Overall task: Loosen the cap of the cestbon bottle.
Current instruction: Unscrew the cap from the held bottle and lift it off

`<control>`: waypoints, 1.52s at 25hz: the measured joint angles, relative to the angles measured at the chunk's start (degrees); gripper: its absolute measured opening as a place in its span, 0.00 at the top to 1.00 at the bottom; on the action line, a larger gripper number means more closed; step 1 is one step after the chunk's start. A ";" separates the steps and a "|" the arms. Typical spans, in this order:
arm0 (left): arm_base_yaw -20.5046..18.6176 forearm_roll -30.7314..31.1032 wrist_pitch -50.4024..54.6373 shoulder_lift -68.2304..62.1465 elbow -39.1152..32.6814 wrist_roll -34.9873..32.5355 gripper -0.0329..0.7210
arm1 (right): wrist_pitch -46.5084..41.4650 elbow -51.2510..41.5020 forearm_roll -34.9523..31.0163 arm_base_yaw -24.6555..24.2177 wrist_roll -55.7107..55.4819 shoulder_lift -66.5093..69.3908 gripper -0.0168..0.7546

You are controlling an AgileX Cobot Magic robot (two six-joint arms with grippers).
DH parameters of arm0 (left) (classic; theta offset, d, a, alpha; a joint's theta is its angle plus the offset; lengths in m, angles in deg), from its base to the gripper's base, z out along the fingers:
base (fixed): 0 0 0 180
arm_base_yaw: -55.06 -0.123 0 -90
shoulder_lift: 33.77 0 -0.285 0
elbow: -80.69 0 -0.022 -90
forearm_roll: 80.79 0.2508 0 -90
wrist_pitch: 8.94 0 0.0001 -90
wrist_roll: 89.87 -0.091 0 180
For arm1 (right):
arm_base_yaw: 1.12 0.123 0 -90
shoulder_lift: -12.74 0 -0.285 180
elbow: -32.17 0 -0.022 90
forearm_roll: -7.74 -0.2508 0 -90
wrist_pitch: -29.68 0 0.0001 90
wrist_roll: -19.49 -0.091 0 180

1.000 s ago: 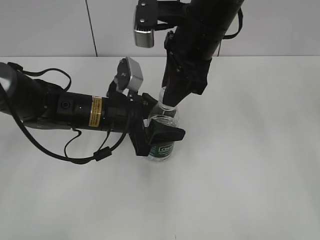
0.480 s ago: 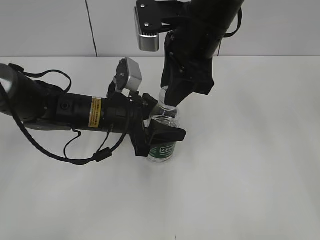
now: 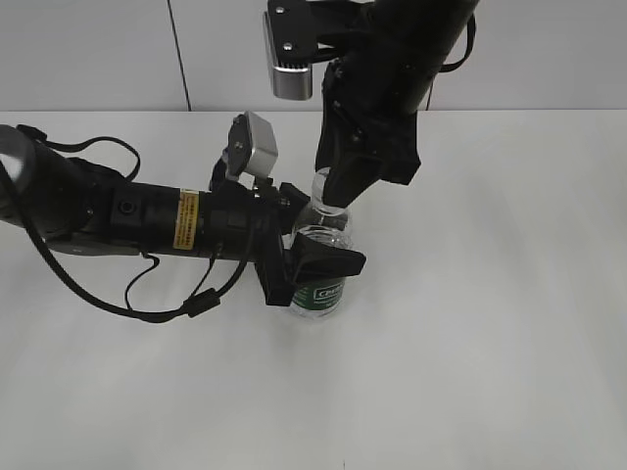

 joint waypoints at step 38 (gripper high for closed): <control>0.00 -2.42 -1.94 0.25 0.00 0.56 0.38 | -0.45 3.71 0.45 0.00 -20.69 -4.13 0.33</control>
